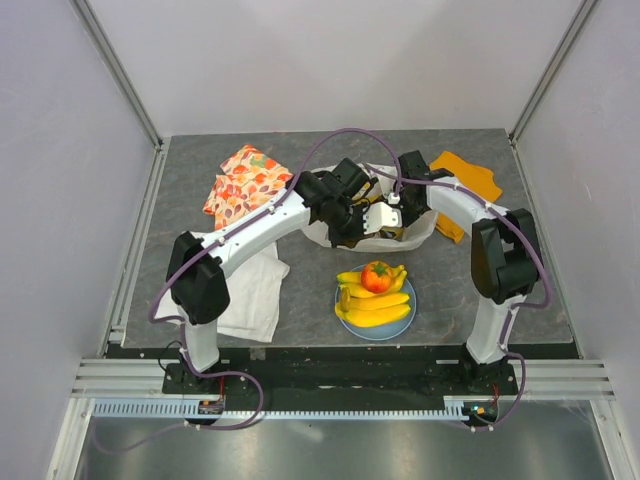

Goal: Take the fake fruits out of the plastic bag
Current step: Take out the fake fruit from the plastic bag.

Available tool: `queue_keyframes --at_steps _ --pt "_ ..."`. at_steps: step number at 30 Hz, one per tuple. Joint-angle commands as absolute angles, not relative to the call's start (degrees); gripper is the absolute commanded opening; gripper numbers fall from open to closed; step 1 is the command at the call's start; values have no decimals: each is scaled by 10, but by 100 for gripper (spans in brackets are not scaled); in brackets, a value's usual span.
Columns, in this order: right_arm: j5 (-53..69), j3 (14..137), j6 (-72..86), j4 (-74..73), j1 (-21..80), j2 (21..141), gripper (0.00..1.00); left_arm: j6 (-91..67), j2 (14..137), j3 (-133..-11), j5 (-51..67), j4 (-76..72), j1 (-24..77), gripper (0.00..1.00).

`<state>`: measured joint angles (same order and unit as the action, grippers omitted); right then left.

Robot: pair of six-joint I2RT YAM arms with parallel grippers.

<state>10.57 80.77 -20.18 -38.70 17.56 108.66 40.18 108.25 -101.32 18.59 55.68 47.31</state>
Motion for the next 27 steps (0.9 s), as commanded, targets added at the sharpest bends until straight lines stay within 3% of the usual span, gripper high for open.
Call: queue_keyframes --at_steps 1,17,27 --pt "110 848 -149 -396 184 1109 98 388 1085 -1037 210 562 470 2" --pt "121 962 26 -417 174 1217 98 378 1080 -1043 236 569 471 2" --pt "121 923 -17 -429 172 1159 57 375 1077 -1038 233 567 471 2"
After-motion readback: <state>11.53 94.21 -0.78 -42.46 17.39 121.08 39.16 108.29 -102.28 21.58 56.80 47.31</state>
